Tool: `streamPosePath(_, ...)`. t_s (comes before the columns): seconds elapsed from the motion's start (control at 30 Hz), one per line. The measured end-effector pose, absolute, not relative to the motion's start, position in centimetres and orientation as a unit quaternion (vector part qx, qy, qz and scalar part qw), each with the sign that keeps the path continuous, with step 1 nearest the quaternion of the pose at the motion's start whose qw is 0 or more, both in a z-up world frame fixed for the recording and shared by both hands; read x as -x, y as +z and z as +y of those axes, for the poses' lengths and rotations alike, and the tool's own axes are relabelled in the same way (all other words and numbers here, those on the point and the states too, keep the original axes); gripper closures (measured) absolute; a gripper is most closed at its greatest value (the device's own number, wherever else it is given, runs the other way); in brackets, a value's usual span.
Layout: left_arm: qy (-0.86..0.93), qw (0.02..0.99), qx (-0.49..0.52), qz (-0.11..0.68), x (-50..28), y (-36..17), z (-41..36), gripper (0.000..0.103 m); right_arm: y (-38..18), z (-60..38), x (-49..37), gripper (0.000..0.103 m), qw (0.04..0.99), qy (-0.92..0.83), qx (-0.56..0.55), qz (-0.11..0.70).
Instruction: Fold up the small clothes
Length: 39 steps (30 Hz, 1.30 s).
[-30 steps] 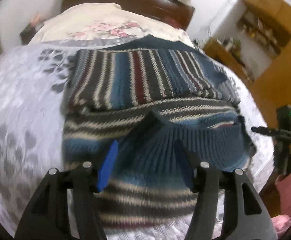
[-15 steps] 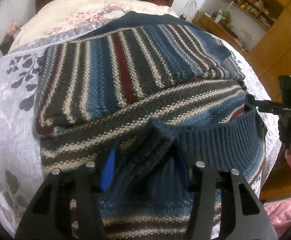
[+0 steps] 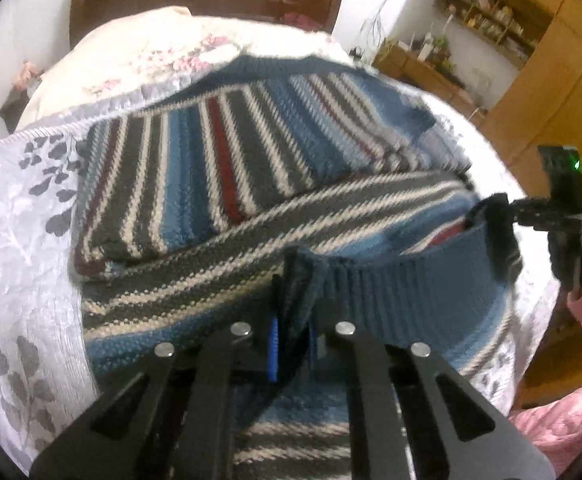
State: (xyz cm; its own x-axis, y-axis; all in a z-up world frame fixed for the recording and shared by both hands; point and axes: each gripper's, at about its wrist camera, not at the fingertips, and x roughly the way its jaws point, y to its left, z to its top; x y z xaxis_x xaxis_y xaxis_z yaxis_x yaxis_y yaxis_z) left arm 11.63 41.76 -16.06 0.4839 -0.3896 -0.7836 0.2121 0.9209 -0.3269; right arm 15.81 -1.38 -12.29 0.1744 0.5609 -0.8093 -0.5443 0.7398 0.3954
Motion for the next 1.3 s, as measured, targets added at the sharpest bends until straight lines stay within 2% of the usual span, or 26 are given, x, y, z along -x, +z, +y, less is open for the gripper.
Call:
streamPosePath(0.27, -0.197, 0.883, 0.135, 0.403, -11.0, -10.2, 43.0, 0.095, -6.4, -4.2, -16.7, 0.092, 0.785, 0.402, -0.083, 0.463)
streamPosePath(0.4, -0.196, 0.889, 0.183, 0.370, -13.5, -8.2, 44.8, 0.095, -3.4, -4.2, -19.7, 0.092, 0.802, 0.406, -0.094, 0.428)
streamPosePath(0.63, -0.169, 0.903, 0.201, 0.339, -20.9, -6.5, 47.1, 0.095, -0.5, -2.3, -26.7, 0.092, 0.827, 0.389, -0.088, 0.396)
streamPosePath(0.8, -0.131, 0.902, 0.203, 0.358, -27.1, -8.2, 48.2, 0.095, -1.6, -0.5, -33.4, 0.092, 0.831, 0.359, -0.100, 0.413)
streamPosePath(0.87, -0.108, 0.902, 0.204, 0.366, -28.9, -9.7, 48.8, 0.095, -3.1, 0.3, -35.7, 0.095, 0.833, 0.340, -0.091, 0.427)
streamPosePath(0.93, -0.090, 0.893, 0.215, 0.386, -30.7, -12.1, 49.4, 0.095, -5.3, 0.9, -37.9, 0.101, 0.830, 0.320, -0.088, 0.447)
streamPosePath(1.13, -0.055, 0.863, 0.211, 0.456, -33.0, -19.3, 49.4, 0.092, -11.1, 0.5, -40.7, 0.102, 0.805, 0.290, -0.110, 0.506)
streamPosePath(1.3, -0.043, 0.858, 0.235, 0.455, -32.7, -19.8, 50.4, 0.082, -11.4, -0.7, -39.0, 0.077, 0.804, 0.292, -0.104, 0.508)
